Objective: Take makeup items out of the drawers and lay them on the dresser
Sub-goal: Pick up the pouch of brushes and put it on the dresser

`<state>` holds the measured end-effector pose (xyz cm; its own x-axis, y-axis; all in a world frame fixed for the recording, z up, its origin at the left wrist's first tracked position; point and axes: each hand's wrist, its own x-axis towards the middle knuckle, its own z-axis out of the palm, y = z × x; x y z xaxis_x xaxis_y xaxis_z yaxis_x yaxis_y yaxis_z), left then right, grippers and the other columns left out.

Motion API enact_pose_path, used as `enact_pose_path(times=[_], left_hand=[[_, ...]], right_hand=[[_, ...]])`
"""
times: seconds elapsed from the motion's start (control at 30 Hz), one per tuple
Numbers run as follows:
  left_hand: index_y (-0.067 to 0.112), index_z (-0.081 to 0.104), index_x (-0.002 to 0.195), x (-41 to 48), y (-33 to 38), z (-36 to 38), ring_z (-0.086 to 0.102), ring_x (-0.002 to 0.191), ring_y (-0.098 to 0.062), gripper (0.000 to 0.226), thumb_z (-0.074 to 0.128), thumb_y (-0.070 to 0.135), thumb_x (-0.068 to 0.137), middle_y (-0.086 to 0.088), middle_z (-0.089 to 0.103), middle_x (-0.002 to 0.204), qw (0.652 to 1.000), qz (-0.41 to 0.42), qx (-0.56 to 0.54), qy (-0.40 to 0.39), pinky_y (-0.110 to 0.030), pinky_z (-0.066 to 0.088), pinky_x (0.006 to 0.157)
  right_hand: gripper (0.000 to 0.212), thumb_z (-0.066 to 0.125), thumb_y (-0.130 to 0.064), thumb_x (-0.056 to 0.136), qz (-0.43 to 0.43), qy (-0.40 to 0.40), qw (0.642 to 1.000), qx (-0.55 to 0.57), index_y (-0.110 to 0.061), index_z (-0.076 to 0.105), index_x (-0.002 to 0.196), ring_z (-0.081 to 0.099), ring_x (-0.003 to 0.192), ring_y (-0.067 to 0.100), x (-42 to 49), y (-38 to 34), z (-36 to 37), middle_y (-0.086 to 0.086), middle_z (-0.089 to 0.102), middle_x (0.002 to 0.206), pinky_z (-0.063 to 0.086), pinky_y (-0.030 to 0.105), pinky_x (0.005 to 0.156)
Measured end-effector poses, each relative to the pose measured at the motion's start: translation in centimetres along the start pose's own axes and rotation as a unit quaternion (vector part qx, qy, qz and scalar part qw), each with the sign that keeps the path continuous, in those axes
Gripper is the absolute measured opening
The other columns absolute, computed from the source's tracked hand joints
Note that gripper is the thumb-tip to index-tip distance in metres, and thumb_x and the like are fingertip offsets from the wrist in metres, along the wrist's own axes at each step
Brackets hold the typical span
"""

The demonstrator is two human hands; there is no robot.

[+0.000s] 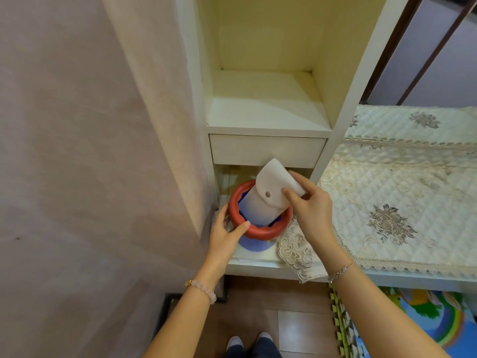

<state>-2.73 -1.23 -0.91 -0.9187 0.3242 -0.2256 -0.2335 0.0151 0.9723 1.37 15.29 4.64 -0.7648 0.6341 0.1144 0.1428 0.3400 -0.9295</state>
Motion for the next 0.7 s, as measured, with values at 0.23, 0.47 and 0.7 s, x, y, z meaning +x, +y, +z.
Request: enact_pose_path(times=[0.23,0.47,0.7], left_hand=[[0.023,0.045,0.129,-0.2,0.2,-0.2,0.052,0.095,0.008,0.056,0.068,0.006,0.080,0.011,0.056,0.113,1.000,0.005,0.009,-0.007,-0.005,0.048,0.069],[0.027,0.042,0.130,-0.5,0.6,-0.4,0.052,0.104,0.000,0.059,0.070,0.012,0.080,0.009,0.054,0.119,0.999,0.014,0.031,-0.021,-0.007,0.047,0.071],[0.025,0.036,0.133,-3.9,2.5,-0.7,0.044,0.105,0.005,0.052,0.056,0.006,0.090,0.021,0.045,0.116,0.992,0.091,0.083,-0.002,-0.002,0.040,0.075]], right_hand=[[0.037,0.065,-0.010,0.081,-0.005,0.039,0.996,0.085,-0.029,0.066,0.113,0.063,0.090,0.016,-0.6,-2.6,-2.3,-0.009,0.068,0.101,0.055,0.044,0.082],[0.038,0.066,-0.007,0.081,-0.016,0.089,0.984,0.156,-0.037,0.066,0.104,0.064,0.101,0.016,-2.4,-4.4,-4.8,-0.007,0.068,0.108,0.056,0.043,0.084],[0.034,0.063,-0.005,0.083,0.004,0.101,0.972,0.212,-0.025,0.066,0.110,0.064,0.094,0.014,-4.9,-4.8,-7.2,-0.003,0.067,0.104,0.059,0.031,0.075]])
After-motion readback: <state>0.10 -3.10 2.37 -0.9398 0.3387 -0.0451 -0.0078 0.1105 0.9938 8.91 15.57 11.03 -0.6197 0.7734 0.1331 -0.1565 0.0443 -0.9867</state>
